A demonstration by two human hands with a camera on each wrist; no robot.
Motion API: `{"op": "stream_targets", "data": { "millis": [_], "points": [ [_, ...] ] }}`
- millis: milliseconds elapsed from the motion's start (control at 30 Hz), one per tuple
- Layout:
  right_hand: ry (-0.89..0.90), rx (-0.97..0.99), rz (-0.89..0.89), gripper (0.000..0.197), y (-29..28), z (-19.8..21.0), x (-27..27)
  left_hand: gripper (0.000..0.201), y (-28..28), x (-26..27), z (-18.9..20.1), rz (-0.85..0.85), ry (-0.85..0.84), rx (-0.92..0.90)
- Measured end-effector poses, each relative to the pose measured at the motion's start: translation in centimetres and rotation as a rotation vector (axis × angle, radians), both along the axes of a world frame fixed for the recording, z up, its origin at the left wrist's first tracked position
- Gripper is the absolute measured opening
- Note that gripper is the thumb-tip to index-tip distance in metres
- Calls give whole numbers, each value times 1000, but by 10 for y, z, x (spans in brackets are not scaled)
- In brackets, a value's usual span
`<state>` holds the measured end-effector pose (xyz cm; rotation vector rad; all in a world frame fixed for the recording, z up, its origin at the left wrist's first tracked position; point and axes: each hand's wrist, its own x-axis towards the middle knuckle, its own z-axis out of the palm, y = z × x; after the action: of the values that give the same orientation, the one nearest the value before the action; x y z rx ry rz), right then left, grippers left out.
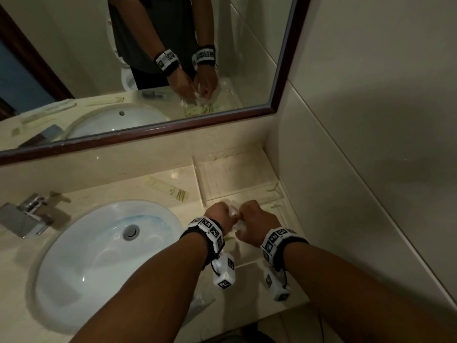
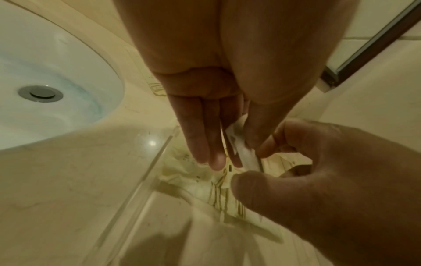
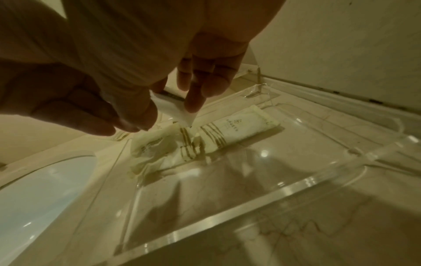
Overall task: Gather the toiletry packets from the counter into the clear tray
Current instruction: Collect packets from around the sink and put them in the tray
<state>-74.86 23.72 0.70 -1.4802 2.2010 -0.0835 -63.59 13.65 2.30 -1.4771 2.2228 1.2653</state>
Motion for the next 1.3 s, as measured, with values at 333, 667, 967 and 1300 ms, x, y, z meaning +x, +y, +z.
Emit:
{"op": "stream_targets", "data": {
  "millis": [333, 667, 967, 1300],
  "points": [
    [218, -6, 77, 28, 10, 3, -20, 49, 12, -2, -8, -239, -159, -135],
    [321, 157, 120, 31, 12, -9, -58, 41, 24, -11, -28, -530, -221, -290],
    [307, 139, 182, 29, 2, -26, -45, 51, 29, -9, -40, -587, -280, -284],
    [286, 194, 193, 30, 1, -35, -47, 49, 33, -3, -45, -763, -350, -429]
  ]
}}
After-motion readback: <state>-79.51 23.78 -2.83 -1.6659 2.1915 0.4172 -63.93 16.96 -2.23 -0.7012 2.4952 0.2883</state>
